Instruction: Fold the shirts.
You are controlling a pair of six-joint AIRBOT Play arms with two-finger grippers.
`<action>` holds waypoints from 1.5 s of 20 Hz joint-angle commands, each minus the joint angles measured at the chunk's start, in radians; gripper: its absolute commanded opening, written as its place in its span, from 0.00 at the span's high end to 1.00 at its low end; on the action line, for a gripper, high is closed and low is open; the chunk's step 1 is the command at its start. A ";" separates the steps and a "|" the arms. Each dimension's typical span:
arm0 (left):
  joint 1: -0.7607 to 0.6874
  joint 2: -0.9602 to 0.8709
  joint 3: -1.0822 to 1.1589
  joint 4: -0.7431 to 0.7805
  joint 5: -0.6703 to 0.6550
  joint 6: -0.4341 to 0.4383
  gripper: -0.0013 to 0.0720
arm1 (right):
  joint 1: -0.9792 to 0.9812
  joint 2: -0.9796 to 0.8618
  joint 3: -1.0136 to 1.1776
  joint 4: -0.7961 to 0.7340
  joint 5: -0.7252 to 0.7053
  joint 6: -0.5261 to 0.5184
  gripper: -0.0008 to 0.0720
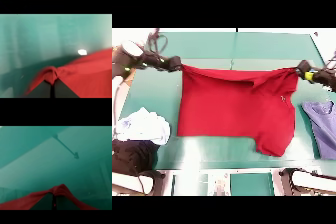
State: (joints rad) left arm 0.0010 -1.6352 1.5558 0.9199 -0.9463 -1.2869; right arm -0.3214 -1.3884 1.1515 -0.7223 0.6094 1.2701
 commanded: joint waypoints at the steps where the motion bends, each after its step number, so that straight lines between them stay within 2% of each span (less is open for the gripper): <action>1: 0.001 -0.137 -0.008 -0.147 0.167 0.066 0.95 | 0.034 -0.304 0.208 0.021 0.045 -0.025 0.96; 4: 0.001 -0.140 0.022 -0.146 0.252 0.066 0.95 | 0.034 -0.420 0.403 0.049 0.103 -0.025 0.96; 8: 0.023 -0.139 0.083 -0.142 0.270 0.065 0.95 | 0.029 -0.436 0.518 0.049 0.113 -0.025 0.96; 11: 0.047 -0.142 0.089 -0.119 0.167 0.065 0.95 | 0.003 -0.435 0.530 0.031 0.220 -0.025 0.96; 14: 0.059 -0.151 0.084 -0.020 0.060 0.064 0.95 | -0.028 -0.434 0.499 -0.077 0.368 -0.014 0.97; 17: 0.059 -0.193 0.084 0.009 -0.098 0.057 0.95 | -0.058 -0.412 0.401 -0.158 0.479 -0.015 0.97; 20: 0.058 -0.238 0.084 0.028 -0.245 0.048 0.95 | -0.088 -0.356 0.292 -0.234 0.492 -0.018 0.97; 23: 0.058 -0.255 0.084 0.078 -0.278 0.006 0.95 | -0.105 -0.333 0.231 -0.262 0.496 -0.026 0.97; 30: 0.056 -0.299 0.084 0.060 -0.347 -0.047 0.95 | -0.090 -0.335 0.199 -0.262 0.496 -0.026 0.96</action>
State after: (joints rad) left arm 0.0574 -1.9171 1.6394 0.9867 -1.2518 -1.2999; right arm -0.4183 -1.7252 1.3613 -0.9768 1.0973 1.2449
